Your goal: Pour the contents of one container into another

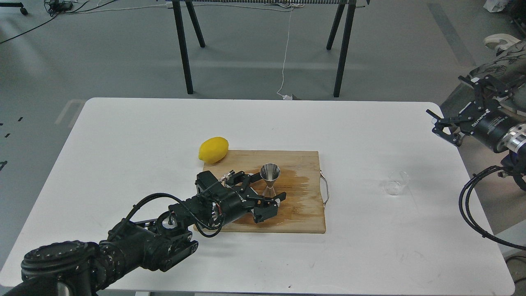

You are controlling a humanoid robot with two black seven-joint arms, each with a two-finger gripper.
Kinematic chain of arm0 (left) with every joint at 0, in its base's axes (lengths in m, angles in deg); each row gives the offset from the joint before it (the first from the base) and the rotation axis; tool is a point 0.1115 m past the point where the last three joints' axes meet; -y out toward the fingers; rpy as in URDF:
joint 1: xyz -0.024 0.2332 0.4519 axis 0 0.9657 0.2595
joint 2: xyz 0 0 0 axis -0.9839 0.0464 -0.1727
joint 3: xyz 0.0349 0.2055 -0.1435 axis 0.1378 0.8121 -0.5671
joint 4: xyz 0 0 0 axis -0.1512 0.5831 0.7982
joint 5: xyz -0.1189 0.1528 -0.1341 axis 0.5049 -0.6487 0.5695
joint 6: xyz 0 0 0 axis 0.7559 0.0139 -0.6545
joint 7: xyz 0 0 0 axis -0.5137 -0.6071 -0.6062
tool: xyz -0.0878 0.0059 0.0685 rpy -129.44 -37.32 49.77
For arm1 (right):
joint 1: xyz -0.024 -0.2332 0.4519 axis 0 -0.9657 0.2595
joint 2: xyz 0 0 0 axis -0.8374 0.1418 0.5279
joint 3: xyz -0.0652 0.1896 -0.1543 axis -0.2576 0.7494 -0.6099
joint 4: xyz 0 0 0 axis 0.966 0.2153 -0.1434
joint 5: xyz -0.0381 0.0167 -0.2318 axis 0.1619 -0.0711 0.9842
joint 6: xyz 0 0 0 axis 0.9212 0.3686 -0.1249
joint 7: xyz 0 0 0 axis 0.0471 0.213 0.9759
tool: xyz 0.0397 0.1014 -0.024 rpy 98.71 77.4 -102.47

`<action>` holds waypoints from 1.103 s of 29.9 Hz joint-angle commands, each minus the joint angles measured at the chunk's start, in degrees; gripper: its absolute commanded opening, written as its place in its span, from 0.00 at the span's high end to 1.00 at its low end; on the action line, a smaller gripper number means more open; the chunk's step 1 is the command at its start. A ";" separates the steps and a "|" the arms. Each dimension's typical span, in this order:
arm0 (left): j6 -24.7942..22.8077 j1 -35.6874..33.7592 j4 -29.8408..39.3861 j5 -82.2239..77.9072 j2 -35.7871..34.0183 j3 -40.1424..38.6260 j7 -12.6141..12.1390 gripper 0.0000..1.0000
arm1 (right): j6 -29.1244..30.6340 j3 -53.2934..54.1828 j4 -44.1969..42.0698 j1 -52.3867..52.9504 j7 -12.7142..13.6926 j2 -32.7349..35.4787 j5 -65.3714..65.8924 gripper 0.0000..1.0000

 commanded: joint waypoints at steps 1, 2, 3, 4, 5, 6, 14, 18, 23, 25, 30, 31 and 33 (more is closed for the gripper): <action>0.00 0.40 0.66 -0.01 -1.95 -0.30 -0.01 0.01 | 0.00 0.08 0.12 0.00 -0.09 0.00 -0.08 0.01; 0.00 0.40 1.10 -0.01 -2.65 -0.56 -0.01 0.01 | 0.00 0.08 0.12 0.00 -0.09 0.00 -0.08 0.01; 0.00 0.40 1.72 -0.01 -3.62 -0.65 -0.01 0.01 | 0.00 0.08 0.12 0.00 -0.09 0.00 -0.08 0.01; 0.00 0.40 2.59 0.08 -4.76 -0.74 -0.01 0.01 | 0.00 0.08 0.12 0.00 -0.09 0.00 -0.08 0.01; 0.00 0.40 3.56 0.17 -6.08 -0.83 -0.01 0.01 | 0.00 0.08 0.21 0.00 -0.09 -0.09 -0.08 0.01; 0.00 0.40 4.18 0.26 -6.96 -0.92 -0.01 0.01 | 0.00 0.08 0.21 0.00 -0.17 -0.18 -0.08 0.01; 0.00 1.80 11.99 0.52 -16.01 -2.58 -0.01 0.01 | 0.00 0.79 0.21 0.00 -0.17 -0.53 -0.08 0.01; 0.00 2.51 19.54 2.88 -21.89 -6.18 -0.01 0.02 | 0.00 1.49 0.39 0.00 -0.17 -0.53 -0.08 0.01; 0.00 1.28 30.45 20.43 -32.70 -9.96 -0.01 0.01 | 0.00 1.49 0.65 1.31 -0.09 -0.62 -0.08 0.01; 0.00 -0.38 32.91 26.95 -37.18 -11.90 -0.01 0.01 | 0.00 1.14 0.65 2.63 0.00 -0.62 -0.08 0.01; -18.53 -3.03 33.54 40.05 -43.52 -20.32 -0.01 0.01 | 0.00 -1.14 0.83 5.79 0.27 -2.63 0.09 0.01; -27.82 -3.11 33.19 43.73 -44.31 -22.95 -0.01 0.01 | 0.00 -2.80 0.83 7.19 0.35 -3.25 0.09 0.01; -40.24 -3.20 32.92 49.10 -45.11 -26.22 -0.01 0.01 | 0.00 -6.14 0.83 9.57 0.35 -4.13 0.18 0.01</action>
